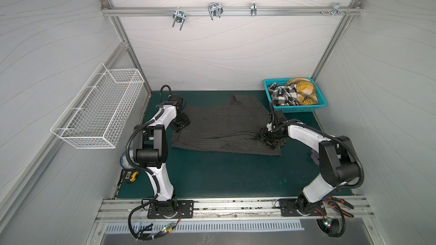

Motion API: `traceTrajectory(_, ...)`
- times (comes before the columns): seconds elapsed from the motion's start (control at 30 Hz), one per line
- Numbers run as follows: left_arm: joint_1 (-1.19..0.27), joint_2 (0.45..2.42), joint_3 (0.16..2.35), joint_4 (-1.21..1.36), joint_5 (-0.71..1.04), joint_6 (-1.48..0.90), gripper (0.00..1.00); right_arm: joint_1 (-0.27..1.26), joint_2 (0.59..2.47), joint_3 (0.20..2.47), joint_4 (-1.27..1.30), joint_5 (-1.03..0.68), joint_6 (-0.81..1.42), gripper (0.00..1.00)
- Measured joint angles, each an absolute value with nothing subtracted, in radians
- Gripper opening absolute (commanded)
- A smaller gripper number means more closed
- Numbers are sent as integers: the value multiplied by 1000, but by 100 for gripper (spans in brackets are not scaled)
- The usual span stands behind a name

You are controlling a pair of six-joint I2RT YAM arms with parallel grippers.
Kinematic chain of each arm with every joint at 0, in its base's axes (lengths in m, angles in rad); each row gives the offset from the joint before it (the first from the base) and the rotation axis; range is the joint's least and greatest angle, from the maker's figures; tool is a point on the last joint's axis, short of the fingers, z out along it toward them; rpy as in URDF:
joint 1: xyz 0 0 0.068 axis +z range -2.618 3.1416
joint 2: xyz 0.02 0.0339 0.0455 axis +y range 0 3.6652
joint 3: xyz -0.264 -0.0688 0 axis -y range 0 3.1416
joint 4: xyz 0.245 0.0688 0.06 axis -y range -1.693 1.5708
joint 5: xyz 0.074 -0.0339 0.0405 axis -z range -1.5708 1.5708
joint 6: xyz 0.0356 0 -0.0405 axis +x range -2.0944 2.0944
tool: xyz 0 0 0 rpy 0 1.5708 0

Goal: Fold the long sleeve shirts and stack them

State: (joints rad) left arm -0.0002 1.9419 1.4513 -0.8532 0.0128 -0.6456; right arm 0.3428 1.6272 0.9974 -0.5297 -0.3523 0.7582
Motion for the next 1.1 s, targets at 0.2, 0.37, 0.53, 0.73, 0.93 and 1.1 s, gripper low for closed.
traceTrajectory(0.2,-19,2051,1520,-923,-9,-626,56,343,1627,997,-533,-347,749,67)
traceTrajectory(0.37,-39,2083,1568,-946,-35,-614,29,343,1627,997,-533,-339,739,67)
traceTrajectory(0.53,-51,2085,1571,-955,-57,-615,7,340,1627,997,-533,-337,733,67)
traceTrajectory(0.73,-76,2031,1563,-955,-102,-616,0,339,1627,997,-533,-337,732,67)
traceTrajectory(0.93,-123,1857,1547,-892,-126,-609,0,339,1616,997,-547,-337,720,66)
traceTrajectory(1.1,-159,1647,1401,-723,-87,-604,0,357,1538,1000,-551,-343,694,68)
